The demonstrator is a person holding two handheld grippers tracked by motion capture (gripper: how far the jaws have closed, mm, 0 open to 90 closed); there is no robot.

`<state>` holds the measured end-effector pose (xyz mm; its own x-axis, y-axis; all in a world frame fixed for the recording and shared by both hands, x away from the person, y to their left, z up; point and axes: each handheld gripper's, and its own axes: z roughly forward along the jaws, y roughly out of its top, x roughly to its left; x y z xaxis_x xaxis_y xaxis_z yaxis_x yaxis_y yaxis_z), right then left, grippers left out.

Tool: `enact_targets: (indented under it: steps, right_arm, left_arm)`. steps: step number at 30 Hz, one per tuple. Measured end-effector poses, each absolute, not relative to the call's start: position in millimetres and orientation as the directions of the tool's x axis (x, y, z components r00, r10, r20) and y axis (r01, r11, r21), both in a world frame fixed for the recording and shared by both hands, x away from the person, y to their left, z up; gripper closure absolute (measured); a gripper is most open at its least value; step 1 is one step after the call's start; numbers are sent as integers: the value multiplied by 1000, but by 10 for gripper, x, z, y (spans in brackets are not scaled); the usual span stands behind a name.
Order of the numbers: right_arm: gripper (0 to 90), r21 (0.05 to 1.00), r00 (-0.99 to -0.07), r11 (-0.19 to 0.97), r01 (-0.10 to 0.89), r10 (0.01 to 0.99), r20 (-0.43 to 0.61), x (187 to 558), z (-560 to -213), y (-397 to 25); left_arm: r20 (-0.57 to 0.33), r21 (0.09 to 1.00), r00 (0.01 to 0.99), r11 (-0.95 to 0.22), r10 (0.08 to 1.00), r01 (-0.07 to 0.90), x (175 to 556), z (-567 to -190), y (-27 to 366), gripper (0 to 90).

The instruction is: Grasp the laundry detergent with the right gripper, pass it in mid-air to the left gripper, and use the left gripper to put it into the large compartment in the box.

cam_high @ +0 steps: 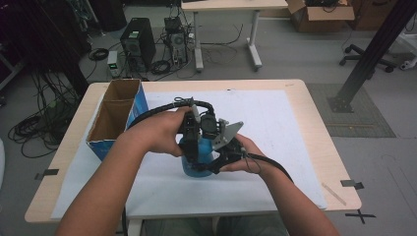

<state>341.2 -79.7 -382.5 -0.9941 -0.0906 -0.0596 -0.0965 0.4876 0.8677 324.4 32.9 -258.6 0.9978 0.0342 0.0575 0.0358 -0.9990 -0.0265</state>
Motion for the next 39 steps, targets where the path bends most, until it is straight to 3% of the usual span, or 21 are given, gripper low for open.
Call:
enact_targets:
  steps: [22,28,39]
  right_arm:
    - [436,861,-992,493,-124,-80,-97,3425,-3805,-802]
    - [328,879,-997,470,-72,-34,-63,3447,-3800,-829]
    - [237,885,-999,464,-45,-23,-39,3453,-3836,-831]
  left_arm:
    - [70,-56,997,-998,13,17,3258,-2579,302,399]
    - [70,-46,997,-998,33,37,3283,-2571,344,400]
    - [66,-41,997,-999,31,34,3279,-2553,328,400]
